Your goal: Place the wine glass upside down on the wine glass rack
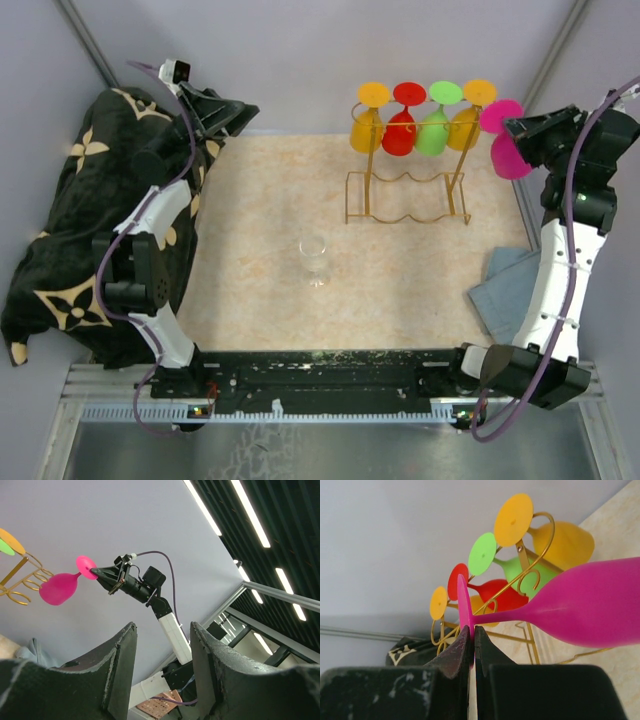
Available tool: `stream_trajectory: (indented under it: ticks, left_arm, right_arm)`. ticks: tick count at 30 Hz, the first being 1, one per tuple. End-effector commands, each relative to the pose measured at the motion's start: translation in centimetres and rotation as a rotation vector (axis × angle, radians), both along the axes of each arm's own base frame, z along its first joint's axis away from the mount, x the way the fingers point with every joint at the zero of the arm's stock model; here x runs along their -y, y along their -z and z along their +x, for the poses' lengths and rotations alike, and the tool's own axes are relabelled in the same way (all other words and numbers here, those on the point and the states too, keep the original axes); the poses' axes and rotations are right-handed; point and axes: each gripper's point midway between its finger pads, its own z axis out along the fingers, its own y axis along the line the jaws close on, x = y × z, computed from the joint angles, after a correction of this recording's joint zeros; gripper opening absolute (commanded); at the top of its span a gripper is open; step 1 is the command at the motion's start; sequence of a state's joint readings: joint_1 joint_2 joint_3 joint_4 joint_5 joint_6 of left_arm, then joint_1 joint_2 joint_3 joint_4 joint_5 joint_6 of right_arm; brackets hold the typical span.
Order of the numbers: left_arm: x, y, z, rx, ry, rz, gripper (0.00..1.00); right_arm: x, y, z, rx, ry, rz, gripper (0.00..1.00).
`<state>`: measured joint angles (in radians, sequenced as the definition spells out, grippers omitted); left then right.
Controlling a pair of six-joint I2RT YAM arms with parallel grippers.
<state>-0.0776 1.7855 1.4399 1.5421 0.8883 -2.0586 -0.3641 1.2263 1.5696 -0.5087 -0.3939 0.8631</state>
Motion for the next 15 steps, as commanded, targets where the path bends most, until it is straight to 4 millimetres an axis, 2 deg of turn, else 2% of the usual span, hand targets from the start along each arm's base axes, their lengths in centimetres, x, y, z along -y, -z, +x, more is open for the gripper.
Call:
stream_trajectory:
  ticks: [1, 6, 15]
  left_arm:
    - [-0.3, -0.4, -4.6, 0.203, 0.039, -0.008, 0.53]
    - [-0.4, -0.4, -4.7, 0.202, 0.035, -0.011, 0.53]
    - [-0.4, -0.3, -4.6, 0.200, 0.033, -0.013, 0.53]
  right_arm:
    - [-1.2, -1.6, -0.1, 0.063, -0.069, 0.064, 0.00]
    - [-1.8, -0.4, 0.6, 0.057, -0.110, 0.117, 0.00]
    - [-1.3, 1.1, 1.8, 0.048, -0.107, 0.141, 0.00]
